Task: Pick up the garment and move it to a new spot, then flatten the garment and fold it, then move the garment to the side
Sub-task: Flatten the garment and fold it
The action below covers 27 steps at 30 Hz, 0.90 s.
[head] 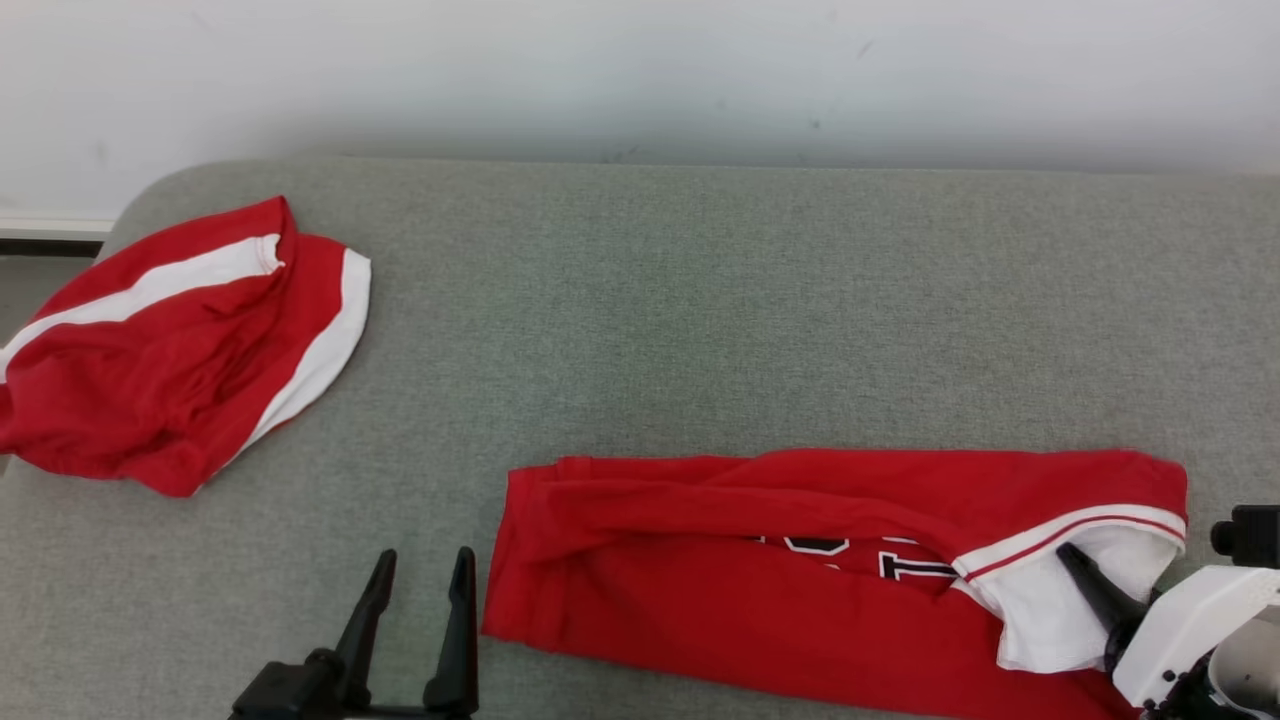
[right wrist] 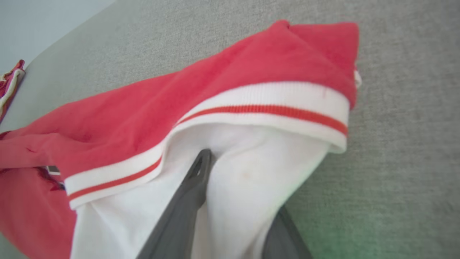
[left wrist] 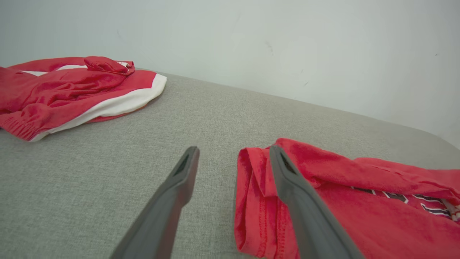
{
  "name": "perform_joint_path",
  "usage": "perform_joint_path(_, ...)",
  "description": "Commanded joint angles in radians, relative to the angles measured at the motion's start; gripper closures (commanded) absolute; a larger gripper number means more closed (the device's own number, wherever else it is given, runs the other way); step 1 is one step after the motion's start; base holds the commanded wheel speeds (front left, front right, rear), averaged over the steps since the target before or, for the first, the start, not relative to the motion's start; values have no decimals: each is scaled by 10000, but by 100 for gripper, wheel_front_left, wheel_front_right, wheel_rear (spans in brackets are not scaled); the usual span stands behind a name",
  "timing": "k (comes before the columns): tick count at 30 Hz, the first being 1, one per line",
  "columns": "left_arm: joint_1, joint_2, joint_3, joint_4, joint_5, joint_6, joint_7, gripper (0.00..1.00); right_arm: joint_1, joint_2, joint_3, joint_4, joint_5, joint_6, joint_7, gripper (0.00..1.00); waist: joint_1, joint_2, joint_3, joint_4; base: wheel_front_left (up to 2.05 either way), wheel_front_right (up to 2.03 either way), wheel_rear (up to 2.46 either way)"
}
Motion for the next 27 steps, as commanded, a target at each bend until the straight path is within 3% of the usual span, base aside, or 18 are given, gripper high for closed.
perform_joint_path(1, 109, 15, 8, 82, 131, -48, -3, 0, -66, 151, 331, 186, 120, 33, -146, 100, 1, 0, -18, 36, 0, 0, 0)
perform_joint_path(11, 389, 5, 106, 273, -100, 105, -3, 0, 21, -1248, 155, 257, 913, 8, -775, 100, 1, 0, -164, -313, 0, 0, 0)
perform_joint_path(22, 496, 5, 473, 469, 371, -80, -3, 0, 906, -4036, -1473, 484, 1500, 8, -741, 100, 1, 0, -196, -546, 0, 0, 0)
perform_joint_path(27, 482, 6, 323, 503, 102, -5, -3, 0, 1023, -4772, -1850, -230, 1471, 8, -160, 100, 1, 0, -311, -482, 0, 0, 0)
